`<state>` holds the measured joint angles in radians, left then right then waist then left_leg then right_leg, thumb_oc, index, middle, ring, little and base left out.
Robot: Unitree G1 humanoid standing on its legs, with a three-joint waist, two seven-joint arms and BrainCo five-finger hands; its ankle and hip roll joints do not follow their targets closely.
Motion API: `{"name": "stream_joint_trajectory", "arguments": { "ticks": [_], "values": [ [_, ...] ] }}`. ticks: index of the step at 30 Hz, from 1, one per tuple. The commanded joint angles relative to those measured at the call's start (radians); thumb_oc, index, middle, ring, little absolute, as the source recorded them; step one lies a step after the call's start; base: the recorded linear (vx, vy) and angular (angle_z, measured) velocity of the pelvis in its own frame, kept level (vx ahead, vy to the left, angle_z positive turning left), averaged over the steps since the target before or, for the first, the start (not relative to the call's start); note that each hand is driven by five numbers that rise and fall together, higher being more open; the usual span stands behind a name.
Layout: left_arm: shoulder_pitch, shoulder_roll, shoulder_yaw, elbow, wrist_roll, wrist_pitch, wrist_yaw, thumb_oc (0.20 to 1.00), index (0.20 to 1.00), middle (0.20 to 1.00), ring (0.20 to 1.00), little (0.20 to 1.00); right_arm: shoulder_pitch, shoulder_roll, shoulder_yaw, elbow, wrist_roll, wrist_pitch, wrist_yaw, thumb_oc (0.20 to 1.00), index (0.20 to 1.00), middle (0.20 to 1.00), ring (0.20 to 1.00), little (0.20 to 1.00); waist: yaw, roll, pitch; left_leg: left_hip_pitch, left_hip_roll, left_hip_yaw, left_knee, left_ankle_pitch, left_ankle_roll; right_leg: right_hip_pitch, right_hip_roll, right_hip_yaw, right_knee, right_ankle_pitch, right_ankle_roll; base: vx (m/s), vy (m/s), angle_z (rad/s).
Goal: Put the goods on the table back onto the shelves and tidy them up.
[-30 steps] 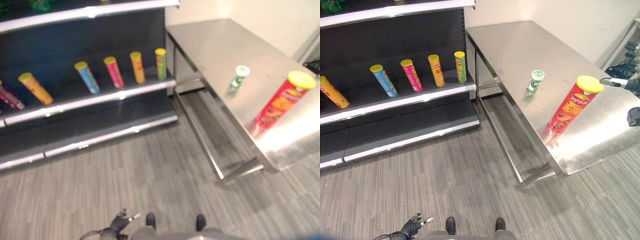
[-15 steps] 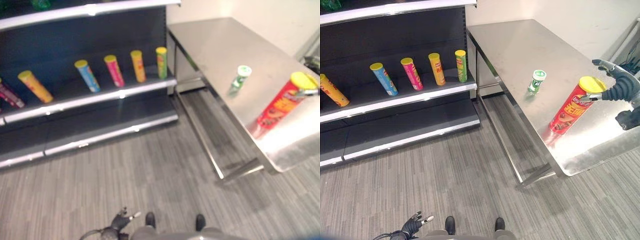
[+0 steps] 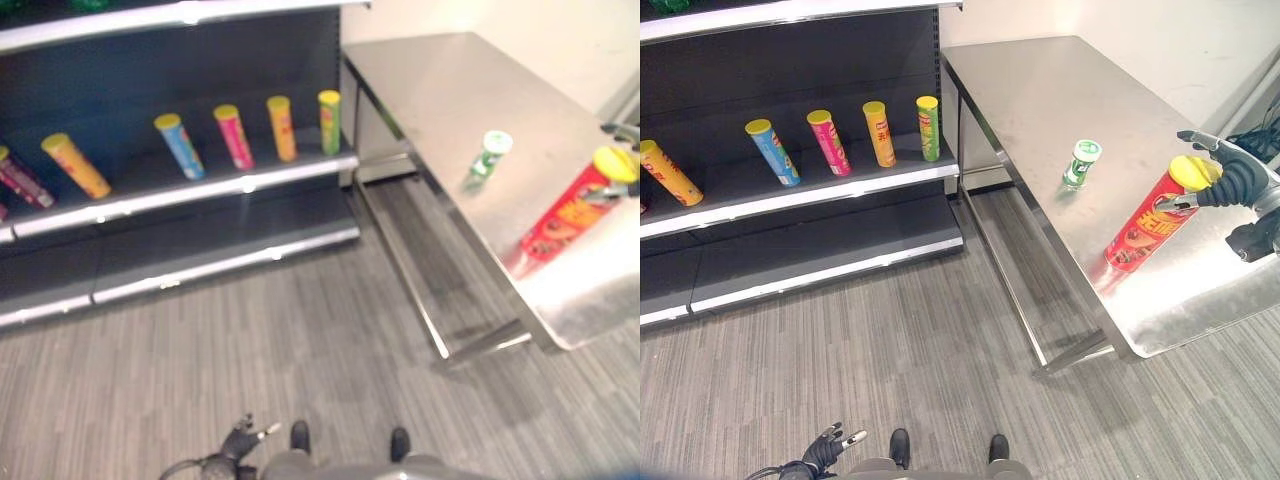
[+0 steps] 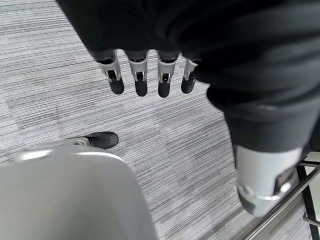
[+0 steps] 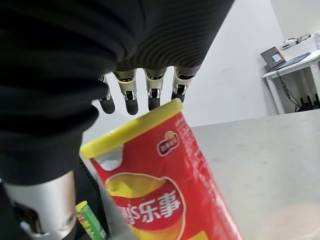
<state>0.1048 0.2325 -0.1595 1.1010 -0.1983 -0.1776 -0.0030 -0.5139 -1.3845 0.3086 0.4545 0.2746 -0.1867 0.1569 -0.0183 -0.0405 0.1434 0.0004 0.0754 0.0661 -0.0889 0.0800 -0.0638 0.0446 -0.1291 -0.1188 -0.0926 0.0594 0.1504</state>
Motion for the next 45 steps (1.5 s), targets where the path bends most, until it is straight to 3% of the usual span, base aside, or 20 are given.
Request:
{"name": "stream_joint_trajectory", "arguments": {
  "ticks": [1, 13, 14, 15, 19, 23, 29, 33, 40, 42, 45],
  "values": [
    [-0.054, 0.035, -0.053, 0.022, -0.031, -0.028, 0.001, 1.000, 1.000, 1.000, 1.000, 1.000, -0.106, -0.030, 0.042, 0.023, 0.006, -0.005, -0.021, 1.000, 1.000, 1.000, 1.000, 1.000, 0.037, -0.069, -0.002, 0.037, 0.027, -0.012, 0.054, -0.135, -0.078, 0.006, -0.030, -0.010, 0.045, -0.090, 0.072, 0.00, 0.000, 0.00],
    [-0.059, 0.034, -0.067, 0.019, -0.033, -0.025, -0.014, 1.000, 1.000, 1.000, 1.000, 1.000, -0.098, -0.008, 0.103, 0.031, 0.071, 0.015, 0.053, 1.000, 1.000, 1.000, 1.000, 1.000, 0.040, -0.072, -0.001, 0.038, 0.030, -0.014, 0.055, -0.136, -0.080, 0.010, -0.028, -0.015, 0.042, -0.095, 0.071, 0.00, 0.000, 0.00],
    [-0.059, 0.035, -0.067, 0.017, -0.034, -0.025, -0.017, 1.000, 1.000, 1.000, 1.000, 1.000, -0.098, -0.006, 0.111, 0.032, 0.073, 0.018, 0.057, 0.639, 0.639, 0.639, 0.639, 0.639, 0.042, -0.072, -0.001, 0.039, 0.030, -0.013, 0.054, -0.135, -0.080, 0.010, -0.028, -0.015, 0.041, -0.094, 0.071, 0.00, 0.000, 0.00],
    [-0.059, 0.035, -0.068, 0.016, -0.033, -0.025, -0.020, 1.000, 1.000, 1.000, 1.000, 1.000, -0.106, -0.005, 0.130, 0.042, 0.062, 0.021, 0.061, 0.213, 0.213, 0.213, 0.213, 0.213, 0.043, -0.073, -0.001, 0.039, 0.030, -0.012, 0.055, -0.135, -0.081, 0.011, -0.029, -0.015, 0.041, -0.095, 0.071, 0.00, 0.000, 0.00],
    [-0.066, 0.034, -0.069, 0.022, -0.035, -0.021, -0.019, 1.000, 1.000, 1.000, 1.000, 1.000, -0.141, 0.000, 0.165, 0.047, 0.046, 0.025, 0.054, 0.200, 0.200, 0.200, 0.200, 0.200, 0.042, -0.072, -0.002, 0.041, 0.030, -0.013, 0.053, -0.134, -0.081, 0.015, -0.028, -0.017, 0.040, -0.096, 0.070, 0.00, 0.000, 0.00],
    [-0.075, 0.031, -0.055, 0.030, -0.039, -0.019, -0.006, 1.000, 1.000, 1.000, 1.000, 1.000, -0.112, 0.012, 0.089, 0.031, 0.067, 0.018, 0.013, 0.200, 0.200, 0.200, 0.200, 0.200, 0.037, -0.069, -0.001, 0.042, 0.032, -0.015, 0.054, -0.135, -0.082, 0.015, -0.028, -0.018, 0.045, -0.099, 0.069, 0.00, -0.008, 0.00],
    [-0.070, 0.040, -0.001, 0.004, -0.049, -0.027, 0.021, 1.000, 1.000, 1.000, 1.000, 1.000, 0.088, 0.080, -0.318, -0.103, 0.243, -0.042, -0.071, 0.200, 0.200, 0.200, 0.200, 0.200, 0.036, -0.057, -0.002, 0.041, 0.042, -0.026, 0.063, -0.138, -0.089, 0.013, -0.023, -0.019, 0.069, -0.121, 0.063, -0.02, -0.076, 0.03],
    [-0.047, 0.053, 0.031, -0.016, -0.057, -0.028, 0.028, 1.000, 1.000, 1.000, 1.000, 1.000, 0.123, 0.135, -0.481, -0.222, 0.279, -0.090, -0.116, 0.200, 0.200, 0.200, 0.200, 0.200, 0.057, -0.044, -0.006, 0.038, 0.061, -0.056, 0.058, -0.126, -0.106, 0.023, -0.005, -0.031, 0.084, -0.153, 0.046, -0.01, -0.136, 0.20],
    [-0.021, 0.053, 0.065, -0.068, -0.109, -0.027, 0.034, 1.000, 1.000, 1.000, 1.000, 1.000, 0.035, 0.220, -0.444, -0.409, 0.214, -0.129, -0.144, 0.200, 0.200, 0.200, 0.200, 0.200, 0.118, -0.030, 0.038, -0.052, 0.073, -0.153, 0.126, -0.093, -0.132, 0.039, 0.024, -0.089, 0.130, -0.218, 0.000, -0.06, -0.129, 0.39],
    [-0.020, 0.041, 0.068, -0.077, -0.120, -0.027, 0.036, 1.000, 1.000, 1.000, 1.000, 1.000, 0.034, 0.232, -0.433, -0.453, 0.201, -0.131, -0.141, 0.200, 0.200, 0.200, 0.200, 0.200, 0.122, -0.031, 0.060, -0.094, 0.095, -0.116, 0.158, -0.071, -0.144, 0.056, 0.014, -0.148, 0.134, -0.234, -0.005, -0.06, -0.016, 0.83],
    [-0.016, 0.032, 0.073, -0.062, -0.109, -0.025, 0.036, 1.000, 1.000, 1.000, 1.000, 1.000, 0.031, 0.241, -0.409, -0.497, 0.178, -0.130, -0.135, 0.200, 0.200, 0.200, 0.200, 0.200, 0.127, -0.026, 0.065, -0.143, 0.152, -0.046, 0.121, 0.001, -0.156, 0.066, -0.002, -0.216, 0.122, -0.223, 0.015, 0.01, 0.075, 1.02]
  ]
}}
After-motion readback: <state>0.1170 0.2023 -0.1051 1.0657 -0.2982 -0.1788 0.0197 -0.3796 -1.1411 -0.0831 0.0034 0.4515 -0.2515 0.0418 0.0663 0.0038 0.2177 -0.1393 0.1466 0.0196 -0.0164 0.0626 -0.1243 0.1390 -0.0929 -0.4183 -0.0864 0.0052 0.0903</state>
